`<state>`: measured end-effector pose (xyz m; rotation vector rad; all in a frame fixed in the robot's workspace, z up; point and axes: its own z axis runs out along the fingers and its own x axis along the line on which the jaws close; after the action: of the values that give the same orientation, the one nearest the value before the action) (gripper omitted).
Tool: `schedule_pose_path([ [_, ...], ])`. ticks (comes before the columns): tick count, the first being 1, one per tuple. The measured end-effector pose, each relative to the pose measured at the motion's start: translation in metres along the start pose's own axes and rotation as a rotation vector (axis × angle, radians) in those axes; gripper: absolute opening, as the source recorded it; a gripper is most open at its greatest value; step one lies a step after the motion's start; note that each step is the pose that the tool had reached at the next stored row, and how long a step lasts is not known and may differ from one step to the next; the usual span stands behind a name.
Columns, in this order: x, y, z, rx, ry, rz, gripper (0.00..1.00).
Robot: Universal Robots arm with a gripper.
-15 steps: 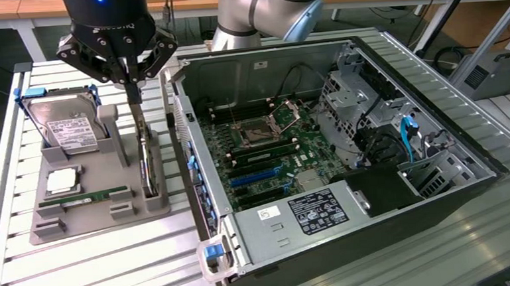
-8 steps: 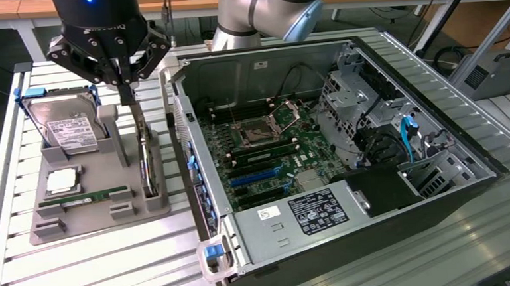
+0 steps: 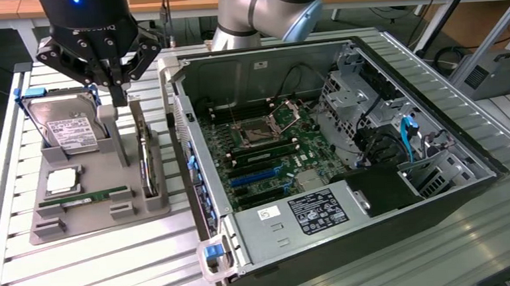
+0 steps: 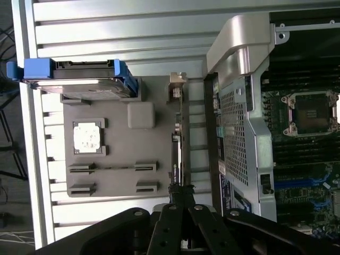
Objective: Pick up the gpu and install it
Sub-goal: 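Reach for the gpu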
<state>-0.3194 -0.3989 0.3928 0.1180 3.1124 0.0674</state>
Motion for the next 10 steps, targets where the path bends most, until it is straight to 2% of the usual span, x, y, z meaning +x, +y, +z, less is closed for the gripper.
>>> schedule_pose_path([
  [4,0.0043,-0.0003,-0.0001,0.0001,0.0001,0.000,0.11],
  [10,0.0045,-0.0003,-0.0001,0.0000,0.0000,0.000,0.11],
])
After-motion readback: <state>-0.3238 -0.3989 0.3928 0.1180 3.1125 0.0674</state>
